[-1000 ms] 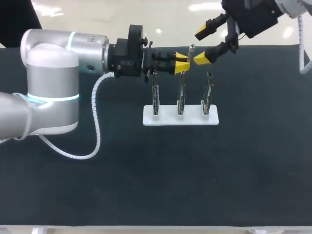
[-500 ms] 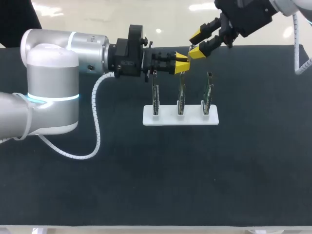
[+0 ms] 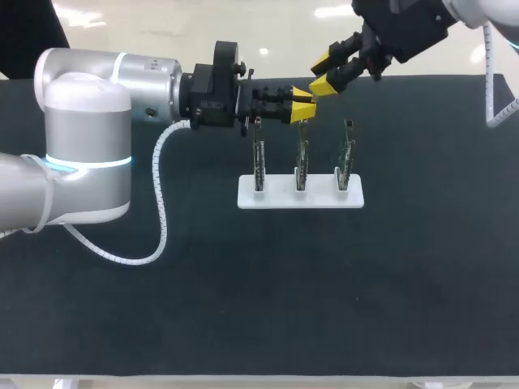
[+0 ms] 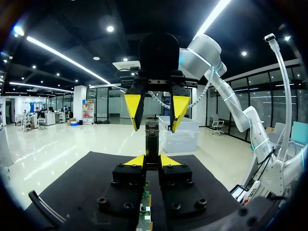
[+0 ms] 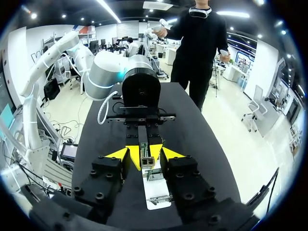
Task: Pick up the optical module with the left hand, and insert it into the network port with the right hand.
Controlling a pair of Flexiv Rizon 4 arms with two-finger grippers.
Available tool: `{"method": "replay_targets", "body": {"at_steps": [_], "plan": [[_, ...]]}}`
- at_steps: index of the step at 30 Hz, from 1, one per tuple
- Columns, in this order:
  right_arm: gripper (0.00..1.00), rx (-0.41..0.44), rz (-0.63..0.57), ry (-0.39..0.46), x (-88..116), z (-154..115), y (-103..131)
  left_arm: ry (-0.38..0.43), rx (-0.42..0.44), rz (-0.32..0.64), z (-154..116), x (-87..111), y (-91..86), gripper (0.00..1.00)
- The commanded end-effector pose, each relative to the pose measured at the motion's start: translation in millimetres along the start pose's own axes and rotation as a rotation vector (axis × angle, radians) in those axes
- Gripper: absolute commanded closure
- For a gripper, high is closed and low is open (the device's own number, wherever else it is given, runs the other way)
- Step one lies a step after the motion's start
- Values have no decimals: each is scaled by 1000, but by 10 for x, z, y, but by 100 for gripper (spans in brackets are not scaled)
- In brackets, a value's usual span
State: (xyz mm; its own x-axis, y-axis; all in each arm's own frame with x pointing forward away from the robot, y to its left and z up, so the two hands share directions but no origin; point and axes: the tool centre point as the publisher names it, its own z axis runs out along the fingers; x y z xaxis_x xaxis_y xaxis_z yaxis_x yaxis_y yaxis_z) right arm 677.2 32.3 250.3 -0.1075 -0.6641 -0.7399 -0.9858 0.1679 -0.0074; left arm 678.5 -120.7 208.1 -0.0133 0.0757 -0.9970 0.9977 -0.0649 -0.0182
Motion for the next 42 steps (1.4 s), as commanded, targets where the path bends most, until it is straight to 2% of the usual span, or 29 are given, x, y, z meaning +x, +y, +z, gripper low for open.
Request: {"method": "replay_targets", "body": {"at_steps": [1, 9, 11, 12, 20, 21, 22, 40, 42], "plan": [[61, 6, 2, 3, -2, 17, 12, -1, 0, 1, -2, 3, 4, 100], [69, 12, 1, 1, 9, 40, 12, -1, 0, 1, -2, 3, 4, 100], [94, 14, 1, 0, 12, 44, 12, -1, 0, 1, -2, 3, 4, 100], [100, 15, 1, 0, 13, 46, 12, -1, 0, 1, -2, 3, 4, 100], [100, 14, -1, 3, 17, 50, 11, -1, 0, 1, -2, 3, 4, 100], [100, 14, -1, 3, 17, 50, 11, -1, 0, 1, -2, 3, 4, 75], [100, 13, -1, 4, 17, 49, 11, -1, 0, 1, -2, 3, 4, 0], [100, 8, -9, 10, 22, 50, -29, -1, 0, 1, -2, 3, 4, 0], [100, 6, -9, 11, 20, 48, -36, 36, -7, 9, -109, -11, 6, 0]]}}
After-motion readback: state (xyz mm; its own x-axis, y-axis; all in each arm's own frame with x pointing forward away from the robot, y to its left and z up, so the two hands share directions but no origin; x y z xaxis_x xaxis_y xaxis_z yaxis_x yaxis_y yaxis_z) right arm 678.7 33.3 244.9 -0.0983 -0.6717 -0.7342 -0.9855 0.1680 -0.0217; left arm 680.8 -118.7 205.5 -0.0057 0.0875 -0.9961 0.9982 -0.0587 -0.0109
